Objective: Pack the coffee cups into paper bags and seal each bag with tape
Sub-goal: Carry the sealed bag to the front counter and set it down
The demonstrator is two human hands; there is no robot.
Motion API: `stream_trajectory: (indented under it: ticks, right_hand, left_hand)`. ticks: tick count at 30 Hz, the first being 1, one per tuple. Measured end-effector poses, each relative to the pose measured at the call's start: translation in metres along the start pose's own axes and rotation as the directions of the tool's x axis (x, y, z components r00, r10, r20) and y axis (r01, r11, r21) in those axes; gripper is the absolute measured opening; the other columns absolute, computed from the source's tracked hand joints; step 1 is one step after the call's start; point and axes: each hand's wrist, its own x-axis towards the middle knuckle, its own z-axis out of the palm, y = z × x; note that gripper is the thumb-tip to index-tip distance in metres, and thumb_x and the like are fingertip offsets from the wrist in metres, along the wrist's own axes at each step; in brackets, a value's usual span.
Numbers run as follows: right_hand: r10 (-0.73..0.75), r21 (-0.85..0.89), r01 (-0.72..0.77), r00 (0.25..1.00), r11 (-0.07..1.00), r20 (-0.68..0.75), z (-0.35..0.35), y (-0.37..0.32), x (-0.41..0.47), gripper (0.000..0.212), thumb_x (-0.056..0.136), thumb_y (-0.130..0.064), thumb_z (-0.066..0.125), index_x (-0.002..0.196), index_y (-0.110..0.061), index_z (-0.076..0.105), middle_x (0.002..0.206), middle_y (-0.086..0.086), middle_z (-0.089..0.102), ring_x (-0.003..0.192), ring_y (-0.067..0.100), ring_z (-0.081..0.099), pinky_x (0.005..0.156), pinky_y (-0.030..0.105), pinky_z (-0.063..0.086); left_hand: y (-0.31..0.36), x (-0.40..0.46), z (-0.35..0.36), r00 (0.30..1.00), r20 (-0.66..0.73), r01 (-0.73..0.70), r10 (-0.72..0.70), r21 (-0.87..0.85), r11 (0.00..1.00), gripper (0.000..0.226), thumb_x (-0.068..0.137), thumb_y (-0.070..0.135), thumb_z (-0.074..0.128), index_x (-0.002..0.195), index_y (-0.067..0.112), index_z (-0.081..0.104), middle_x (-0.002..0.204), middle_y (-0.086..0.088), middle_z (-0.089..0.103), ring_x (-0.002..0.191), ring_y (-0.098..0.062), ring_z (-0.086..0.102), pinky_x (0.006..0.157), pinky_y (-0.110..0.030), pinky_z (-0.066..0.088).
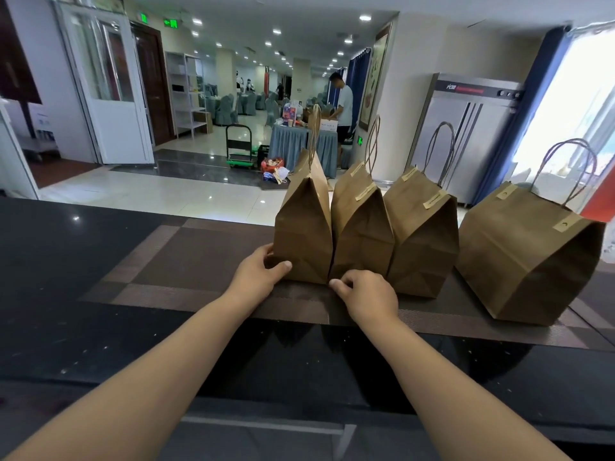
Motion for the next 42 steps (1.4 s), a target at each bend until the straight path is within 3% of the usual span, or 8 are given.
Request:
stream_trajectory:
  ticks: [4, 9, 18, 24, 27, 31, 35, 42]
  right_hand:
    - [-0.013, 0.012, 0.013, 1.000, 1.000, 0.006, -0.008, 0.000, -0.022, 0.031, 0.093, -0.049, 0.051, 0.091, -0.023, 0.068, 0.084, -0.003, 0.065, 0.082, 0.017, 0.060, 0.061, 0.029, 0.042]
    - [-0.120, 0.062, 0.125, 0.990, 0.990, -0.072, -0.012, -0.001, -0.060, 0.021, 0.093, -0.042, 0.054, 0.092, -0.028, 0.070, 0.085, -0.007, 0.061, 0.086, 0.010, 0.052, 0.064, 0.028, 0.038]
    - [-0.380, 0.010, 0.381, 0.924, 0.924, -0.049, -0.002, -0.044, -0.109, 0.021, 0.093, -0.041, 0.053, 0.095, -0.031, 0.071, 0.090, -0.012, 0.068, 0.095, 0.013, 0.053, 0.084, 0.033, 0.036]
    - [-0.479, 0.000, 0.479, 0.878, 0.878, 0.022, 0.008, -0.091, -0.151, 0.022, 0.093, -0.045, 0.052, 0.096, -0.033, 0.071, 0.088, -0.013, 0.069, 0.093, 0.012, 0.057, 0.088, 0.035, 0.037]
    - [-0.524, 0.019, 0.524, 0.848, 0.851, 0.075, 0.015, -0.122, -0.176, 0.020, 0.094, -0.041, 0.053, 0.099, -0.033, 0.070, 0.090, -0.013, 0.069, 0.095, 0.011, 0.055, 0.092, 0.034, 0.034]
    - [-0.591, 0.091, 0.585, 0.799, 0.806, 0.106, 0.035, -0.177, -0.218, 0.016, 0.091, -0.031, 0.061, 0.097, -0.026, 0.074, 0.088, -0.010, 0.072, 0.091, 0.013, 0.060, 0.092, 0.038, 0.046]
    - [-0.650, 0.107, 0.642, 0.737, 0.759, 0.184, 0.056, -0.243, -0.264, 0.019, 0.091, -0.028, 0.060, 0.102, -0.024, 0.073, 0.096, -0.009, 0.072, 0.099, 0.013, 0.059, 0.095, 0.034, 0.041]
    - [-0.775, 0.162, 0.767, 0.571, 0.621, 0.269, 0.103, -0.370, -0.362, 0.023, 0.090, -0.029, 0.057, 0.107, -0.026, 0.071, 0.106, -0.010, 0.070, 0.105, 0.016, 0.055, 0.094, 0.030, 0.035]
  left_hand:
    - [-0.001, -0.023, -0.011, 1.000, -0.009, -0.005, 0.005, -0.003, 1.000, 0.050, 0.088, 0.022, 0.064, 0.134, 0.015, 0.047, 0.126, 0.001, 0.058, 0.111, -0.014, 0.057, 0.094, -0.034, 0.049]
    - [-0.005, -0.074, -0.032, 0.991, 0.061, -0.122, 0.118, 0.062, 0.991, 0.021, 0.089, 0.019, 0.063, 0.109, 0.027, 0.061, 0.101, 0.011, 0.066, 0.096, -0.005, 0.062, 0.077, -0.016, 0.049]
    - [-0.024, -0.158, -0.074, 0.991, 0.056, -0.132, 0.125, 0.155, 0.979, 0.022, 0.087, 0.016, 0.064, 0.088, 0.038, 0.063, 0.091, 0.012, 0.069, 0.087, 0.000, 0.064, 0.078, -0.017, 0.051]
    - [-0.044, -0.211, -0.121, 0.992, -0.031, -0.116, 0.125, 0.219, 0.969, 0.016, 0.084, 0.014, 0.068, 0.090, 0.028, 0.070, 0.084, 0.014, 0.070, 0.073, 0.005, 0.061, 0.070, -0.013, 0.049]
    - [-0.061, -0.239, -0.159, 0.993, -0.047, -0.092, 0.107, 0.257, 0.962, 0.016, 0.084, 0.014, 0.067, 0.090, 0.029, 0.070, 0.084, 0.016, 0.069, 0.077, 0.002, 0.063, 0.074, -0.016, 0.051]
    - [-0.093, -0.288, -0.218, 0.989, -0.135, -0.028, 0.065, 0.259, 0.966, 0.022, 0.084, 0.012, 0.066, 0.087, 0.033, 0.067, 0.084, 0.017, 0.068, 0.080, 0.003, 0.063, 0.075, -0.014, 0.051]
    - [-0.122, -0.346, -0.281, 0.977, -0.213, 0.062, -0.014, 0.220, 0.973, 0.021, 0.085, 0.012, 0.065, 0.087, 0.032, 0.067, 0.086, 0.016, 0.069, 0.081, 0.003, 0.063, 0.076, -0.016, 0.052]
    - [-0.177, -0.457, -0.399, 0.923, -0.360, 0.219, -0.132, 0.212, 0.953, 0.018, 0.085, 0.019, 0.064, 0.089, 0.036, 0.067, 0.087, 0.021, 0.068, 0.082, 0.008, 0.061, 0.080, -0.018, 0.051]
